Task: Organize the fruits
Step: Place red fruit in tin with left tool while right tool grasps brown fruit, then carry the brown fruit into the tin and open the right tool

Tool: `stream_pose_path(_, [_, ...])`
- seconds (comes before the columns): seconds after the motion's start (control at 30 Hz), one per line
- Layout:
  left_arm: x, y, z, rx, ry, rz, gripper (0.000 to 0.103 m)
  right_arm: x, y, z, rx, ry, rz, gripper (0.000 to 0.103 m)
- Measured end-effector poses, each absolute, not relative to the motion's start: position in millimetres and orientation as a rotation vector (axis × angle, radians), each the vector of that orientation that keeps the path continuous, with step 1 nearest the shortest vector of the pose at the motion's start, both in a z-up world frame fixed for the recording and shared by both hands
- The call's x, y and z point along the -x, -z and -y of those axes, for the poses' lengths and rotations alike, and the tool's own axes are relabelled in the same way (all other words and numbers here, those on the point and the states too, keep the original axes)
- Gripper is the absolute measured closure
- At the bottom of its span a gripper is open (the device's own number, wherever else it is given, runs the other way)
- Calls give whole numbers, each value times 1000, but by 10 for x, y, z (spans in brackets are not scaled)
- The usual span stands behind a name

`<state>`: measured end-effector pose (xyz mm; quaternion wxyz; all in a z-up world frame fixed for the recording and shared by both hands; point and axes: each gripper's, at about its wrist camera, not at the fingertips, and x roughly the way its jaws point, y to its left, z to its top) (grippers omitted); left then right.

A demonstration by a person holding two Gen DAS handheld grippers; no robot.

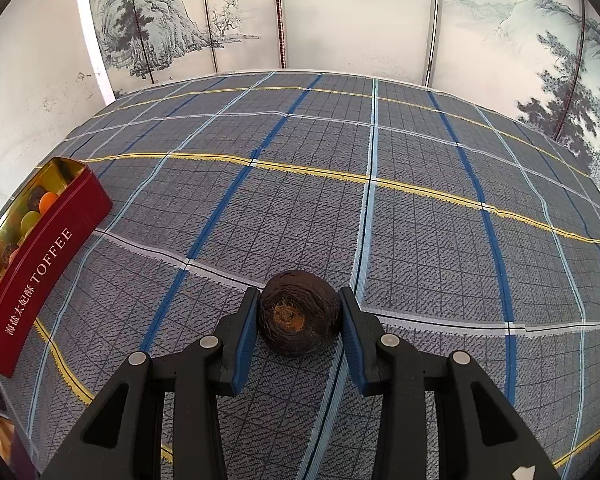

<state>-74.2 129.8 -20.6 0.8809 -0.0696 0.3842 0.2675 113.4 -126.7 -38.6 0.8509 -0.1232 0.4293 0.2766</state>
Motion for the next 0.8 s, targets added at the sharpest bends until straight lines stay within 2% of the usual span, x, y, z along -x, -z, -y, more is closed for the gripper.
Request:
stream_pose_path(0.37, [899,98,-1295,138,-601,-775,23,-914,343,1182,215,-649,-900,67])
stream_pose_path(0.8, [1046,-3,-1240,130,-616,-740,23,-176,-251,505,233,-904,-799,67])
